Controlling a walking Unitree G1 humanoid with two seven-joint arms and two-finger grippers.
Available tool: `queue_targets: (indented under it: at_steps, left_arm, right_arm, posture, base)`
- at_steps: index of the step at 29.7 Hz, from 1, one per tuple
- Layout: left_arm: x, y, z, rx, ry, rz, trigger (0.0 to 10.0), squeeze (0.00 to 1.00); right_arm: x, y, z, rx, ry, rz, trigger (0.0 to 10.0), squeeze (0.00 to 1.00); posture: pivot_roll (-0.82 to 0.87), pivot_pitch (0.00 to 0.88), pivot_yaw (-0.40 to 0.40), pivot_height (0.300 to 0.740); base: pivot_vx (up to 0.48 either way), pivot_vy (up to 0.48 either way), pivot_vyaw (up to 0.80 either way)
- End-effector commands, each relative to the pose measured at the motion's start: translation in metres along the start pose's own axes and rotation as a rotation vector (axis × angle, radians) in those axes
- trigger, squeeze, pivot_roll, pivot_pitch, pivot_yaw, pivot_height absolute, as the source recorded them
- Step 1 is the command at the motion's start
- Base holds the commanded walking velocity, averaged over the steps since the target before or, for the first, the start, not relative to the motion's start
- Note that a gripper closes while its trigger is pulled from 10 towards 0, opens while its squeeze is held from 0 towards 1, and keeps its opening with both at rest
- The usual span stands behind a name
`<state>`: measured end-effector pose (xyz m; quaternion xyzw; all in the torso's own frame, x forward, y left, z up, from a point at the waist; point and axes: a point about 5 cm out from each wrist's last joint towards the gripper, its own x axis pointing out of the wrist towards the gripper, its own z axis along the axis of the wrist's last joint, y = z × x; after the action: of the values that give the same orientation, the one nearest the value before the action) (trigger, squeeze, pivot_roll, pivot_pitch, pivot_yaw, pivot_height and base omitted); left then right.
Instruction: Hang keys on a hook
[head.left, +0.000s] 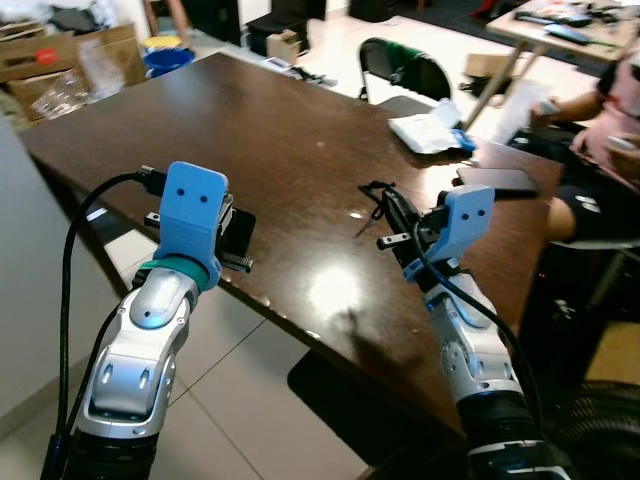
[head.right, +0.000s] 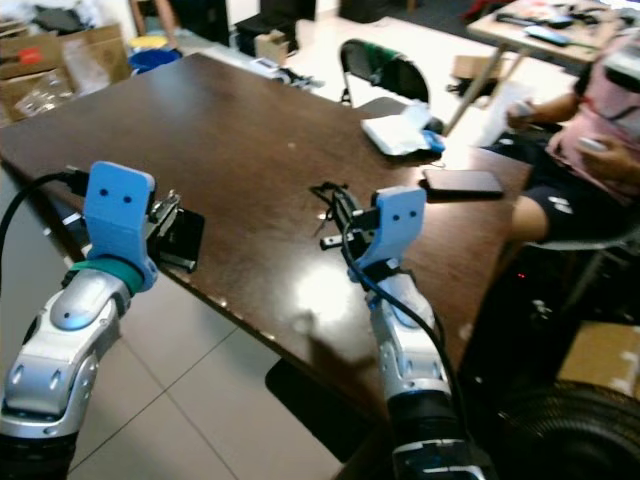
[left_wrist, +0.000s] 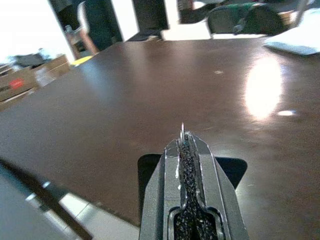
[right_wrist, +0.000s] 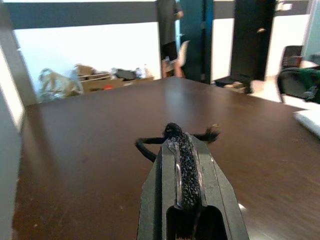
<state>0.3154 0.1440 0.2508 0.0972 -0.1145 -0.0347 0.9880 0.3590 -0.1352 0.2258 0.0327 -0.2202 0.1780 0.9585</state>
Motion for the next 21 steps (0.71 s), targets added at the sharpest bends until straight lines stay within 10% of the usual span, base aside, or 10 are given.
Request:
queue_targets:
  at_steps: [1,21]
  left_arm:
    - [-0.0006,0.0004,-0.0022,0.006,0.002,0.005,10.0,0.00]
    - [0.0008,-0.0008,-0.0004,0.025,-0.014,0.003,10.0,0.00]
  right_arm:
    - [0.0003,0.0004,-0.0005,-0.006,0.001,0.006,10.0,0.00]
    - [0.0007,0.0057,-0.0010,-0.018,0.001,0.047,10.0,0.00]
  posture:
    - [0.09,0.096,0.045,0.740]
    - [0.09,0.095,0.046,0.740]
  base:
    - [0.000,0.000,0.76]
    - [0.000,0.000,0.76]
